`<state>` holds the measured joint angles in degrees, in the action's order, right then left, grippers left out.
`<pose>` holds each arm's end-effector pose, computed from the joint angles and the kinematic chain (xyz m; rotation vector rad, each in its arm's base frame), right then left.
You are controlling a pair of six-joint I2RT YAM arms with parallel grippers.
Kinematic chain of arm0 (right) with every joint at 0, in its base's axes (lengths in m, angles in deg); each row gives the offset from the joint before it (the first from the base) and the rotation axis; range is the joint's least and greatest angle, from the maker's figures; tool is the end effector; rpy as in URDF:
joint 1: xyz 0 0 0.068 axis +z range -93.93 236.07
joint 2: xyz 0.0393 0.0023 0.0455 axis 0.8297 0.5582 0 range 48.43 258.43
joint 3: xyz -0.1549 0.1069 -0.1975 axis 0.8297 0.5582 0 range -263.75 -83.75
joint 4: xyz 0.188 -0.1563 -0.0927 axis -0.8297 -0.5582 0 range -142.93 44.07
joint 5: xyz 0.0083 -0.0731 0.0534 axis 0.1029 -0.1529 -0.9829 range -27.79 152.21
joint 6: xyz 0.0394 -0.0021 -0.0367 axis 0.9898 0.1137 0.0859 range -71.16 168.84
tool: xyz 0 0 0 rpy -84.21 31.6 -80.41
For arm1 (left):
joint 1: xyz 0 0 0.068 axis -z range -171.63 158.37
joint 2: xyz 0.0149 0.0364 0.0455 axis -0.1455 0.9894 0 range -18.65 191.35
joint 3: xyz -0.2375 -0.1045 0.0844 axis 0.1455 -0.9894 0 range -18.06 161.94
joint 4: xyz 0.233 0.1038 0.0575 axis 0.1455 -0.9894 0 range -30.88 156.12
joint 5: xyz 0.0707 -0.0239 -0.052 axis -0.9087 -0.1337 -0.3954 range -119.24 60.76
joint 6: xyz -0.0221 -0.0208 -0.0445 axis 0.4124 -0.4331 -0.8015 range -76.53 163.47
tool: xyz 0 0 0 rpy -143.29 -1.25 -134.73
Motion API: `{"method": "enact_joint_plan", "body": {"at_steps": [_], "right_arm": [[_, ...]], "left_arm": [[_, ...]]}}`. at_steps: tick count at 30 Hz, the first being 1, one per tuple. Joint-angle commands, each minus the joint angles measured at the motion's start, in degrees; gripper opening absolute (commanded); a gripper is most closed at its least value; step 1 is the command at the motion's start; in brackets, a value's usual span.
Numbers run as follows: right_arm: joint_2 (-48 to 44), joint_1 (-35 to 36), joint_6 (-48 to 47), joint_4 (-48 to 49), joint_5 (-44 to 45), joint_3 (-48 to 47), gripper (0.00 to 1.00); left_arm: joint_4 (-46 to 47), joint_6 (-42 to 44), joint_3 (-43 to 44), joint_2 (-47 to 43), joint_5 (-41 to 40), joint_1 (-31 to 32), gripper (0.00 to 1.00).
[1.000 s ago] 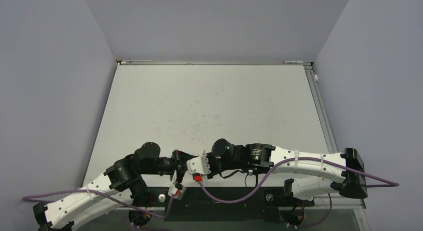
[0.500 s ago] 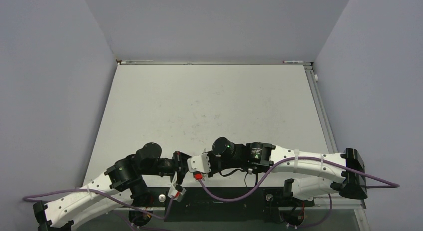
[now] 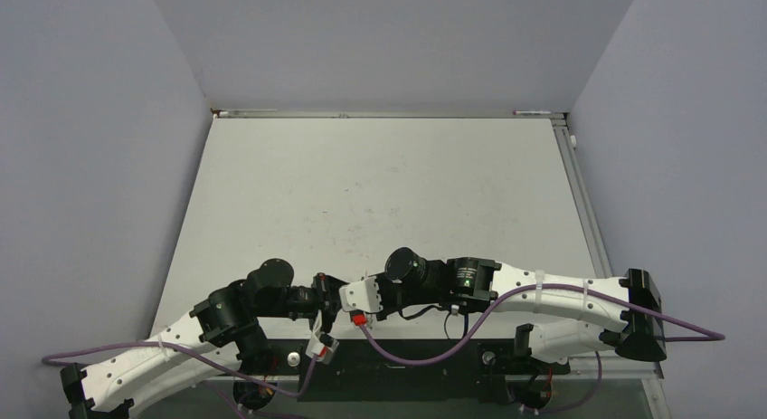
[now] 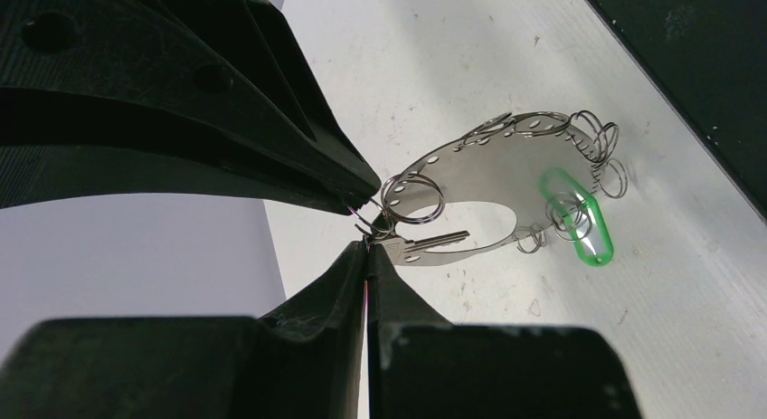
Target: Put the keys on the keyring
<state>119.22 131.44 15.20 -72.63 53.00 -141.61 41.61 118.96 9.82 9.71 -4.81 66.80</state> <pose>0.0626 0.2622 0.2968 -1.9347 1.2718 0.5616 0.0552 -0.1182 0.2519 1.9041 0.5169 -0.2338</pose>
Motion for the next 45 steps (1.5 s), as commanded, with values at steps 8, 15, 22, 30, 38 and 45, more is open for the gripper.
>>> {"method": "enact_joint_plan", "body": {"at_steps": [8, 15, 22, 30, 38, 45], "right_arm": [[-2.4, 0.2, 0.1, 3.1, 1.2, -3.1, 0.05], [-4.5, 0.2, 0.5, 5.7, 1.2, -1.6, 0.05], [-5.9, 0.2, 0.7, 6.7, 1.4, -1.2, 0.05], [-4.9, 0.2, 1.2, 6.1, 1.0, -0.8, 0.05], [-7.1, 0.2, 4.2, 8.1, 4.8, 3.3, 0.05], [-13.4, 0.8, 12.2, 10.2, 15.3, 9.6, 0.05]], "left_arm": [[-0.6, -0.8, -0.5, -0.7, 0.0, 0.5, 0.0], [0.5, -1.4, -1.2, -1.4, -0.6, 0.5, 0.0], [1.3, -2.2, -1.6, -2.0, -0.8, 0.5, 0.0], [4.2, -3.6, -2.7, -4.1, -4.3, 0.2, 0.0], [17.9, -16.3, -6.8, -6.3, -12.4, -0.9, 0.03], [30.5, -45.6, -4.4, 6.3, -29.0, -4.6, 0.11]]}}
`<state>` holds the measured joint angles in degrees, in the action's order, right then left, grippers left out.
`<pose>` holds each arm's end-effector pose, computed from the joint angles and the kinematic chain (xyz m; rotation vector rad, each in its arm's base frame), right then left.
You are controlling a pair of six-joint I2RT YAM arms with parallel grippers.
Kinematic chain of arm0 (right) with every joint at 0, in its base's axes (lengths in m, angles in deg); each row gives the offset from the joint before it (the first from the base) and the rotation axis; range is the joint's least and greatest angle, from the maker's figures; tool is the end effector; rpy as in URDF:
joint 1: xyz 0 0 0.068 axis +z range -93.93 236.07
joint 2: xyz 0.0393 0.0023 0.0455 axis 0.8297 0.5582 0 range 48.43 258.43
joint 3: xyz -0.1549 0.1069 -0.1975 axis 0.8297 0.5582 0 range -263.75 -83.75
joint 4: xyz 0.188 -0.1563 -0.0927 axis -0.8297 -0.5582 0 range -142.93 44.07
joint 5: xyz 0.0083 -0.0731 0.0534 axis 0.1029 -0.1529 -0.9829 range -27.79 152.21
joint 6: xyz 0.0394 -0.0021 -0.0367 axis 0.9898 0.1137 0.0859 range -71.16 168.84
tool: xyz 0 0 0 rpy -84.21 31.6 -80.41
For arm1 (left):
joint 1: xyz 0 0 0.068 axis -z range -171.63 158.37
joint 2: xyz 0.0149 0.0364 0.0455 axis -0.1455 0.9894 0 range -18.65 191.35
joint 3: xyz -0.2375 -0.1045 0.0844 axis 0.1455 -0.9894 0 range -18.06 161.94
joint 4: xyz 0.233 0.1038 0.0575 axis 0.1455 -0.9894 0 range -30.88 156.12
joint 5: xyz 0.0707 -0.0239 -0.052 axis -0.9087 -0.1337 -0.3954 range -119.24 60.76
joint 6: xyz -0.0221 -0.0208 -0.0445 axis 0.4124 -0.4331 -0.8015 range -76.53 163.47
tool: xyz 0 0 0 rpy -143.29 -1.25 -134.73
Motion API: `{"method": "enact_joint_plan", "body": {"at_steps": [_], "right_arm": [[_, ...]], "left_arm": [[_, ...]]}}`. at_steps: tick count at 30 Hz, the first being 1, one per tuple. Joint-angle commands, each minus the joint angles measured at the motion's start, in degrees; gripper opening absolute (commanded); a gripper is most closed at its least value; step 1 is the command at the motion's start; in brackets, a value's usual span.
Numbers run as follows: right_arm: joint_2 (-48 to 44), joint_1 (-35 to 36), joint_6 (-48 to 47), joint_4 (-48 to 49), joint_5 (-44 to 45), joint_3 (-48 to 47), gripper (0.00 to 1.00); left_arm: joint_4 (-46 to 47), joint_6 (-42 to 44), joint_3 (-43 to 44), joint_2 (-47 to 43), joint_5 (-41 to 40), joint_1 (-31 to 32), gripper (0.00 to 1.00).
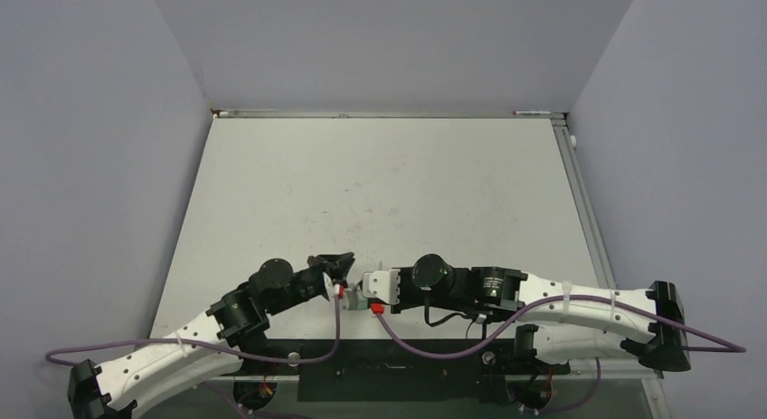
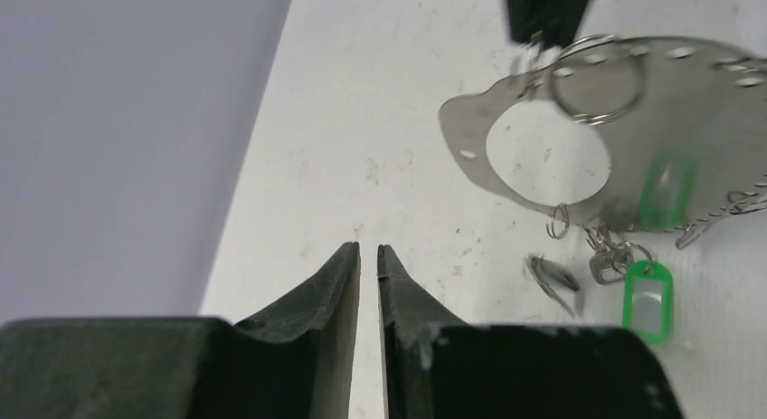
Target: Put the keys on the keyring
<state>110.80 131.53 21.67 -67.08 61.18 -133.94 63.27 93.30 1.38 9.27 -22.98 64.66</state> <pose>0.0601 0.2338 0.2941 -1.7210 1.3641 0.5024 0.0772 -0.1230 0.2389 1.4616 0.9998 -0.1784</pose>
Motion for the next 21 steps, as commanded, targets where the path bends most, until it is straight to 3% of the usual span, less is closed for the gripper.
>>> {"method": "enact_joint_plan", "body": {"at_steps": [1, 4, 10, 15, 21], "right_arm": [[-6.0, 0.9, 6.8, 4.7, 8.1, 2.7, 0.05], [-8.1, 1.6, 9.4, 4.9, 11.1, 4.1, 0.05], [-8.5, 2.4, 12.2, 4.2, 16.7, 5.0, 0.05], [-11.1, 2.4, 16.2, 2.2, 22.7, 5.6, 0.05], [-16.0, 2.5, 24.3, -1.5, 28.9, 6.1, 0.05]], "left_arm": [[7.1, -23.2, 6.0, 9.2, -10.4, -3.6, 0.11], [3.0, -31.6, 9.2, 16.0, -10.3, -5.4, 0.13], [-1.8, -40.3, 13.9, 22.5, -10.3, -8.0, 0.14], [-8.3, -48.6, 20.5, 26.0, -10.8, -8.1, 0.36], [-20.6, -69.0, 32.6, 35.3, -15.7, -8.1, 0.51]]}}
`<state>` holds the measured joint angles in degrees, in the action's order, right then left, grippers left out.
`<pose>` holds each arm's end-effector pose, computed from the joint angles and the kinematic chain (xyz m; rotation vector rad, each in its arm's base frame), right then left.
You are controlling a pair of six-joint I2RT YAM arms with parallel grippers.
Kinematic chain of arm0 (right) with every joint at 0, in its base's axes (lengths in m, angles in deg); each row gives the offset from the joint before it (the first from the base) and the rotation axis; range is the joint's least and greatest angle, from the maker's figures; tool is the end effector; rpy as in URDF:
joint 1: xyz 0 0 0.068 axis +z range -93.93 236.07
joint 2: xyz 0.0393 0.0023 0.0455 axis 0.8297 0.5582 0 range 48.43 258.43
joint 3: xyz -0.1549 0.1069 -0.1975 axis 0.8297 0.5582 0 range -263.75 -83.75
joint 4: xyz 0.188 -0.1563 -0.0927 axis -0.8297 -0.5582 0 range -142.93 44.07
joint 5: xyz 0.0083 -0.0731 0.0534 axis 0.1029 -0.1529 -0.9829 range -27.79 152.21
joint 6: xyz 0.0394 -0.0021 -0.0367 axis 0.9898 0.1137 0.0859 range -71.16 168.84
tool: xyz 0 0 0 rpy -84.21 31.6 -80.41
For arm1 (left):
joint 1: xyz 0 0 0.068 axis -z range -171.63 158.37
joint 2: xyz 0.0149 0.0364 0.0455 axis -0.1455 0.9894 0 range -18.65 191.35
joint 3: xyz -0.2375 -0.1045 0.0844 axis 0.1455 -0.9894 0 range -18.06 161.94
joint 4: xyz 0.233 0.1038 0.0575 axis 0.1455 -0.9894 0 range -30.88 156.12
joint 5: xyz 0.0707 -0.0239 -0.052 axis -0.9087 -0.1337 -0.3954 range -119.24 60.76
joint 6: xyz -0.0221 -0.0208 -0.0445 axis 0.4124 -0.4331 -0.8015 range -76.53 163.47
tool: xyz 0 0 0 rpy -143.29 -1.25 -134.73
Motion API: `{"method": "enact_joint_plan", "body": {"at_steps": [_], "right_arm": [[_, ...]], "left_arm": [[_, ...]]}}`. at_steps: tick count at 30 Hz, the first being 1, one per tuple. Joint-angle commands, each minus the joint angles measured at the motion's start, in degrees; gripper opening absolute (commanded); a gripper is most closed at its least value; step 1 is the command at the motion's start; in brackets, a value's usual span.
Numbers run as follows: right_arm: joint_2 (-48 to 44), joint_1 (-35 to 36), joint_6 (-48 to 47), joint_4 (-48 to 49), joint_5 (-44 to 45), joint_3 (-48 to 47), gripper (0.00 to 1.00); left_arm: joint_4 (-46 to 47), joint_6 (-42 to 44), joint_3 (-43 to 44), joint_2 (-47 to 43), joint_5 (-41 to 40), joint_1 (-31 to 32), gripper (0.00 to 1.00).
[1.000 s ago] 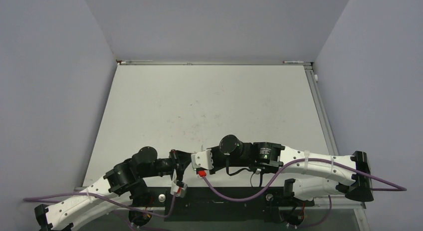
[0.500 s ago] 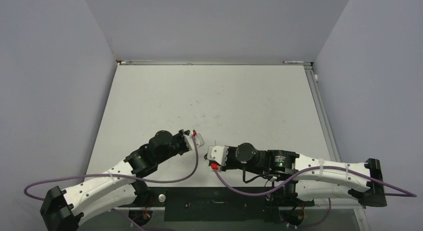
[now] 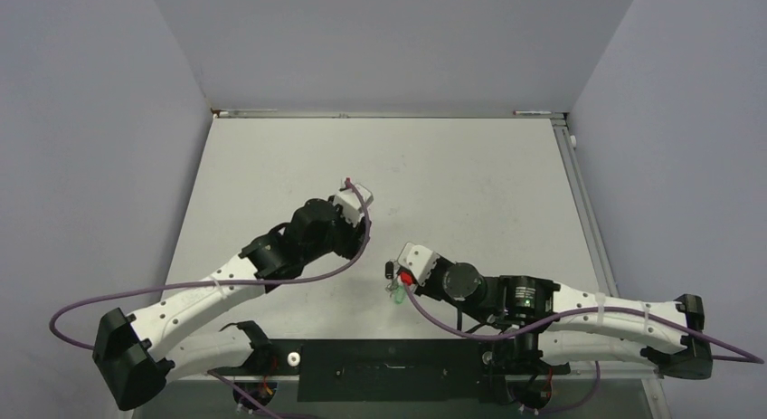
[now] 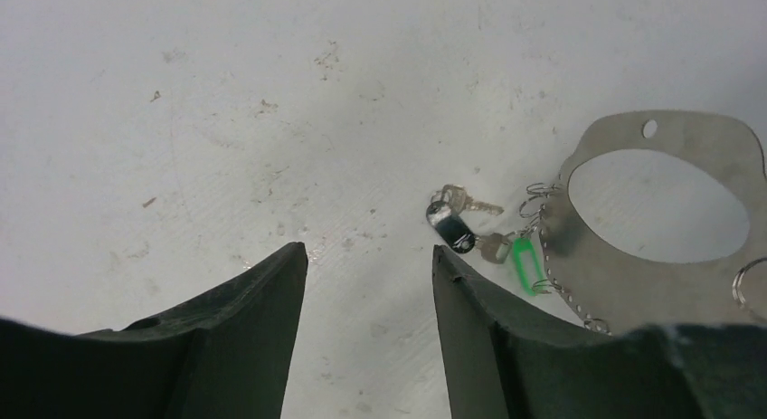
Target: Put the keys on the keyring
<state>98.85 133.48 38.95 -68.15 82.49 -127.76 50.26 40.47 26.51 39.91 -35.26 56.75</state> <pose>0.0549 0.1889 0.2978 -1.2551 1.6299 0.3704 0.1551 -0.1691 0.2833 0.7572 1.9782 -0.4312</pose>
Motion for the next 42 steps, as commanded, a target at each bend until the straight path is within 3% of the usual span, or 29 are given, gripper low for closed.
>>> {"method": "enact_joint_plan", "body": {"at_steps": [1, 5, 8, 13, 15, 22, 26, 37, 42], "right_arm": [[-4.9, 0.5, 7.8, -0.9, 8.1, 0.1, 0.05], [-8.5, 0.6, 11.5, -4.2, 8.7, 0.1, 0.05], [-10.3, 0.4, 14.5, -6.2, 9.2, -2.0, 0.05], [-10.8, 0.5, 15.2, -9.2, 10.9, -5.6, 0.05], [-10.6, 0.4, 14.8, -9.4, 10.8, -5.9, 0.05], [-10.3, 0.5, 14.3, -10.3, 10.7, -7.4, 0.05], [-10.5, 0.4, 13.6, -11.1, 11.0, -8.6, 0.05], [-10.7, 0.5, 12.4, -12.5, 11.2, -10.7, 0.05], [-11.0, 0.5, 11.2, -13.3, 12.7, -13.0, 0.05]], "left_arm": [[-8.6, -18.9, 8.8, 6.6, -3.8, -0.2, 0.54], [-3.8, -19.5, 8.2, 12.0, -2.6, -0.1, 0.54], [4.5, -13.3, 4.8, 12.8, 2.1, -0.3, 0.54], [21.0, 0.6, -3.2, 13.0, 19.2, -0.5, 0.54], [24.3, 4.9, -4.3, 14.5, 21.0, -0.7, 0.52], [13.1, 17.7, 5.2, 25.9, 27.0, -2.2, 0.47], [11.4, 24.0, 7.8, 30.2, 30.3, -2.2, 0.48], [-3.2, 38.8, 15.4, 38.0, 32.2, -4.2, 0.45], [-2.9, 42.2, 15.5, 39.5, 35.4, -5.1, 0.44]]}}
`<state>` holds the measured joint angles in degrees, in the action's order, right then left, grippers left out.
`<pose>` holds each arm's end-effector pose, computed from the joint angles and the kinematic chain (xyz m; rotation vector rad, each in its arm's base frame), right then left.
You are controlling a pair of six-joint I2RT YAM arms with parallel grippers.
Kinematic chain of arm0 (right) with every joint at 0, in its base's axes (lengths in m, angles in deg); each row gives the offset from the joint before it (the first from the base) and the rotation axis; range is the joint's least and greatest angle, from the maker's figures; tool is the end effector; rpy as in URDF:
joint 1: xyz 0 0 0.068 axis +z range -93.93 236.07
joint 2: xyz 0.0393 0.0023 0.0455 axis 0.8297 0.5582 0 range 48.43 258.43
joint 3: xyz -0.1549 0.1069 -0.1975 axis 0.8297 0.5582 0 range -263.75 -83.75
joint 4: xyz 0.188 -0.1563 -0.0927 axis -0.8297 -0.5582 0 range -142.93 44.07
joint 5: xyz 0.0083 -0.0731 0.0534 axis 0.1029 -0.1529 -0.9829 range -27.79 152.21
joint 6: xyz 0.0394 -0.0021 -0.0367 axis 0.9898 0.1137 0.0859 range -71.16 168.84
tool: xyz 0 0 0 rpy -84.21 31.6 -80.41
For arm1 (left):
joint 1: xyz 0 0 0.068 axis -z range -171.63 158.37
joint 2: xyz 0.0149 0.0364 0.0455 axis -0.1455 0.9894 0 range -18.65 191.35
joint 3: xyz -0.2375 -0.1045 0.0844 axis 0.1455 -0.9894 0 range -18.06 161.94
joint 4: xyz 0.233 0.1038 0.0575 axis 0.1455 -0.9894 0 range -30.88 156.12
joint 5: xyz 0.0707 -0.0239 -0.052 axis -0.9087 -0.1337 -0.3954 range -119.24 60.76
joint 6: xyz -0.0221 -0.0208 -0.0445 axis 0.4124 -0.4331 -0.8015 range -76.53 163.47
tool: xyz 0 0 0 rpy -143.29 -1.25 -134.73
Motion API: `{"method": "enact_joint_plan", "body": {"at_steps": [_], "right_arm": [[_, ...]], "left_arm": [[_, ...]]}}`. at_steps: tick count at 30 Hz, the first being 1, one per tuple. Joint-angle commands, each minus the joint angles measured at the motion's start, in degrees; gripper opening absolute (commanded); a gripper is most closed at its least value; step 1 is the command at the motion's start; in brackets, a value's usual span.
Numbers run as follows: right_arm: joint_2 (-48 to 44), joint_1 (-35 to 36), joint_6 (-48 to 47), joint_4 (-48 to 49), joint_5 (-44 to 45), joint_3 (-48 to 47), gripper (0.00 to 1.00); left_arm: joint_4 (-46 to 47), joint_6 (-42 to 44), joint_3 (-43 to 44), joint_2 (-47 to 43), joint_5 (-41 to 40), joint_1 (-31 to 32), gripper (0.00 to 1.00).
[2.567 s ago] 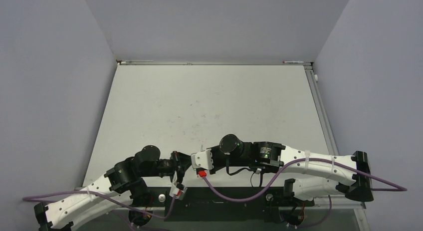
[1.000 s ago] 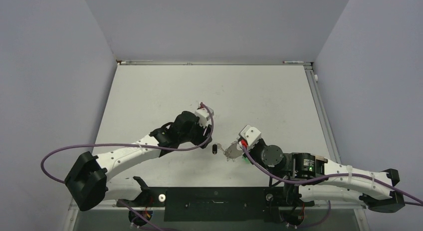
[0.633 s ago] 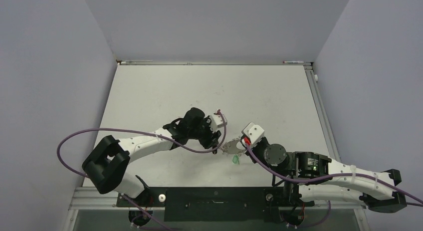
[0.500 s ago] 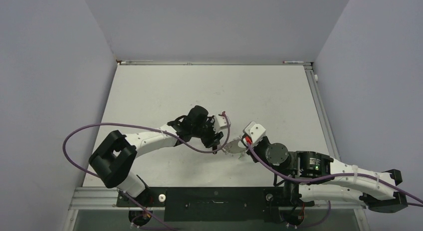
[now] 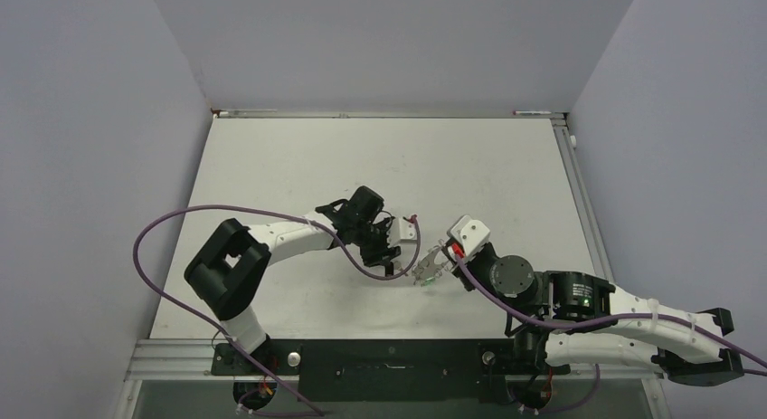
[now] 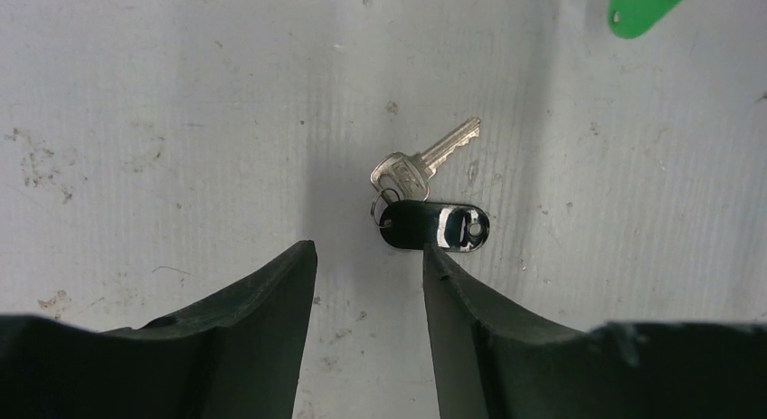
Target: Put the keys on the keyring
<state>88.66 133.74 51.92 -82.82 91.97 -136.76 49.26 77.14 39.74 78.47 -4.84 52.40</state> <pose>0.0473 0.1329 0.3539 -0.9042 1.7348 0.4191 0.2338 -0.2467 0.1783 1.7144 1.8637 -0.6135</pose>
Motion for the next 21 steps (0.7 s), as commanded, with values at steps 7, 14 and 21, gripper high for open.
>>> {"method": "enact_joint_plan", "body": {"at_steps": [7, 14, 21], "right_arm": [[-2.5, 0.3, -2.2, -1.1, 5.6, -6.1, 0.05], [-4.1, 0.2, -1.5, -2.2, 5.8, -6.2, 0.05], [-4.2, 0.2, -1.4, -2.2, 4.8, -5.8, 0.05]], "left_arm": [[2.6, 7.7, 0.3, 1.9, 9.9, -1.3, 0.42], [0.9, 9.6, 1.9, 4.2, 8.5, -1.4, 0.34], [0.0, 10.2, 3.0, 5.4, 8.2, -1.4, 0.32]]}}
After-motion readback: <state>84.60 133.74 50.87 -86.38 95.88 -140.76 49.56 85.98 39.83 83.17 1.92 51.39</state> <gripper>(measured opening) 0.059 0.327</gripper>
